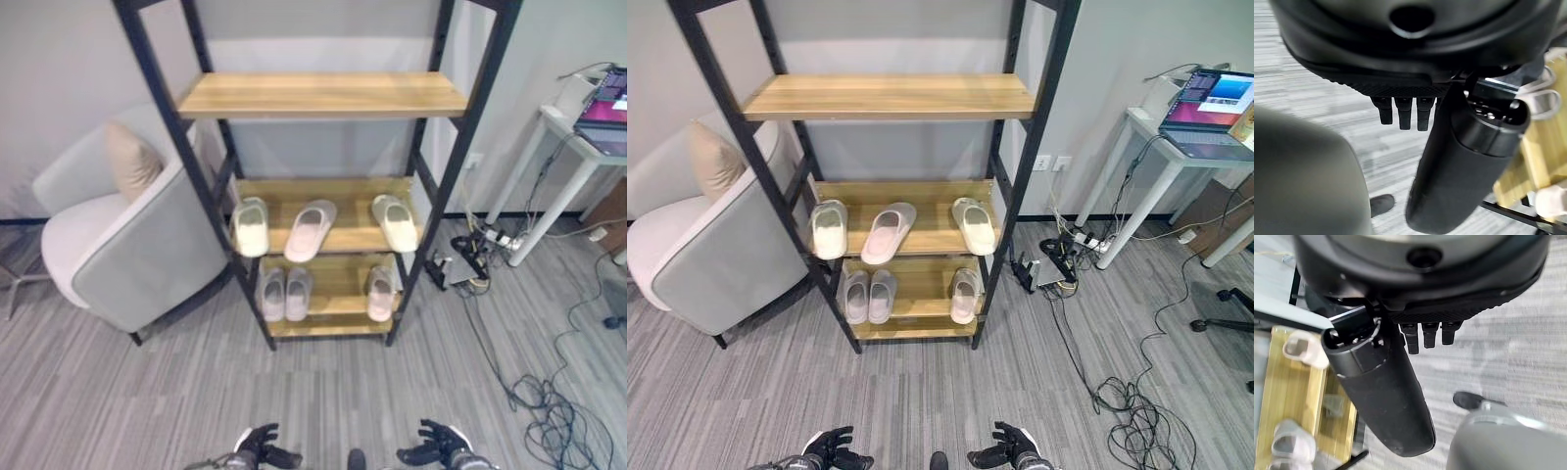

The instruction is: Arrange the slippers neatly on the shoe rack.

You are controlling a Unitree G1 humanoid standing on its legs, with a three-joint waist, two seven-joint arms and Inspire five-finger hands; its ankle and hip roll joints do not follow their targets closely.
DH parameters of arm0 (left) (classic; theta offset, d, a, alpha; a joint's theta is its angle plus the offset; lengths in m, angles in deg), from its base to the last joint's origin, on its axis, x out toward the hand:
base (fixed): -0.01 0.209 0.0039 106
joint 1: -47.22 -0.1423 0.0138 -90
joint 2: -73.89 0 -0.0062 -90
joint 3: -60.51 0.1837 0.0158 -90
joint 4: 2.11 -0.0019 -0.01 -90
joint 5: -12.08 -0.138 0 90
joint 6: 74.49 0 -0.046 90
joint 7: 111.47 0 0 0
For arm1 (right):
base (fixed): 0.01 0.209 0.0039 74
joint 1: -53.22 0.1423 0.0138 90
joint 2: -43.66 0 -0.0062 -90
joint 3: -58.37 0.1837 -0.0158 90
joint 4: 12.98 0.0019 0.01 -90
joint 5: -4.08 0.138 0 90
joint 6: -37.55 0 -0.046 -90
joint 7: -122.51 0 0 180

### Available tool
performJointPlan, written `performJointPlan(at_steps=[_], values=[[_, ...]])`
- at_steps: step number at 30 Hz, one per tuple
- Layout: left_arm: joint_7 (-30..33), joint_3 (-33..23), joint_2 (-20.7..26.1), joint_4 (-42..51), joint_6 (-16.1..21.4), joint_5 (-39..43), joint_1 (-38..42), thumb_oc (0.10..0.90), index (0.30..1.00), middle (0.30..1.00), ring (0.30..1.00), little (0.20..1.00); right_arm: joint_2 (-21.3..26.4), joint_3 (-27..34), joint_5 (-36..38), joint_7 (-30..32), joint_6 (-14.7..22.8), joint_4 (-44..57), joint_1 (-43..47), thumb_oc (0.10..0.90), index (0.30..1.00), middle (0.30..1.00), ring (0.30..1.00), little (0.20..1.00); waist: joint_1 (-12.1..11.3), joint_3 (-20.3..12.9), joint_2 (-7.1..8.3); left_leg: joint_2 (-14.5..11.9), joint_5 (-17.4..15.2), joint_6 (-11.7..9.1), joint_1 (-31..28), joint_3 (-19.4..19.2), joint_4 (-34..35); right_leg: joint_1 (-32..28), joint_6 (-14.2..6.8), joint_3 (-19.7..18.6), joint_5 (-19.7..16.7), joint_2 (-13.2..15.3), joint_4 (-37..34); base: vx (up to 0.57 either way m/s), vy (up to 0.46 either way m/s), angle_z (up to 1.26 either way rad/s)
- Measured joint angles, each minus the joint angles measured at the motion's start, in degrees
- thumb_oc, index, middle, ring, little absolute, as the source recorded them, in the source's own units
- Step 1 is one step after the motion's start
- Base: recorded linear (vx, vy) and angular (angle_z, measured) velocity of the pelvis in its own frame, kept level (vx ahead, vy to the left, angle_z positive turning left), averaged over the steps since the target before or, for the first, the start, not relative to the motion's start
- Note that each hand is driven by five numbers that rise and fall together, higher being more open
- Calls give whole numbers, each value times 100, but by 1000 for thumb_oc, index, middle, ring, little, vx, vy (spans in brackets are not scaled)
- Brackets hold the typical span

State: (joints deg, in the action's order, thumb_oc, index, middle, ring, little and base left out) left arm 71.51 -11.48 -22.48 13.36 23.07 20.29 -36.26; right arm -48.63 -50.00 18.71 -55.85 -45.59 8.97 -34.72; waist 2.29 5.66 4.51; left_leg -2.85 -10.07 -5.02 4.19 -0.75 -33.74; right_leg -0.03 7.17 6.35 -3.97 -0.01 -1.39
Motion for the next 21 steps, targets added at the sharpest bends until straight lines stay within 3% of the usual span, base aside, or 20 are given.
performJointPlan(at_steps=[3,5,8,9,11,12,13,14,16,18,21], values=[[-5,6,6,97,3,37,45,800,900,900,900,900,21,-4,20,9,-30,-41,-52,800,900,900,900,900,-60,70,59,1,48,16,320,-90,896,-276,-27,27,70,-14,-245,183,29,-1],[3,15,2,174,12,48,90,800,900,900,900,900,44,-6,20,15,-56,-52,-106,800,900,900,900,900,-91,148,-32,-8,564,48,547,-222,1986,-461,-111,75,38,-89,-345,256,77,-1],[3,25,12,197,11,48,141,800,900,900,900,900,14,-8,22,10,-65,-147,-68,800,900,900,900,900,-106,238,-168,-17,1241,8,742,-215,2609,-723,-205,-17,267,-172,-347,267,113,-13],[4,16,12,194,18,48,140,800,900,900,900,900,17,-4,22,11,-65,-181,-65,800,900,900,900,900,-116,261,-167,-21,1342,18,775,-195,2626,-767,-220,-102,379,-183,-348,252,148,-36],[5,21,7,169,31,46,92,800,900,900,900,900,52,7,20,8,-65,-211,-89,800,900,900,900,900,-113,223,-330,-62,1569,87,616,-200,2806,-883,-417,-304,543,-181,-241,240,189,-51],[3,18,4,129,28,48,68,800,900,900,900,900,60,15,19,8,-66,-223,-107,800,900,900,900,900,-104,198,-397,-68,1612,144,491,-202,2946,-933,-485,-395,621,-173,-192,169,162,-55],[12,22,22,70,25,44,15,800,900,900,900,900,27,16,16,10,-71,-261,-118,800,900,900,900,900,-113,181,-369,30,1680,464,237,-391,3141,-914,-638,-481,802,-49,37,113,143,-54],[30,27,79,83,29,42,2,800,900,900,900,900,21,16,12,-7,-62,-229,-148,800,900,900,900,900,-114,175,-283,144,1647,582,114,-538,3265,-795,-830,-503,1010,113,339,110,142,-47],[24,40,121,75,-4,38,75,800,900,900,900,900,10,35,9,-16,-73,-189,-134,800,900,900,900,900,-92,170,-200,315,1603,750,25,-618,3343,-530,-1007,-526,1257,309,971,44,92,-20],[19,117,158,71,-1,37,58,800,900,900,900,900,5,119,9,-16,-54,-184,-74,800,900,900,900,900,-98,187,-229,345,1568,874,-180,-632,3494,-35,-1261,-519,1557,391,2101,49,63,-4],[23,225,289,101,2,25,92,800,900,900,900,900,-46,113,-11,-46,-39,-187,44,800,900,900,900,900,-114,210,-226,382,1473,926,-371,-546,3617,236,-1352,-413,1627,618,2232,73,-14,14]])
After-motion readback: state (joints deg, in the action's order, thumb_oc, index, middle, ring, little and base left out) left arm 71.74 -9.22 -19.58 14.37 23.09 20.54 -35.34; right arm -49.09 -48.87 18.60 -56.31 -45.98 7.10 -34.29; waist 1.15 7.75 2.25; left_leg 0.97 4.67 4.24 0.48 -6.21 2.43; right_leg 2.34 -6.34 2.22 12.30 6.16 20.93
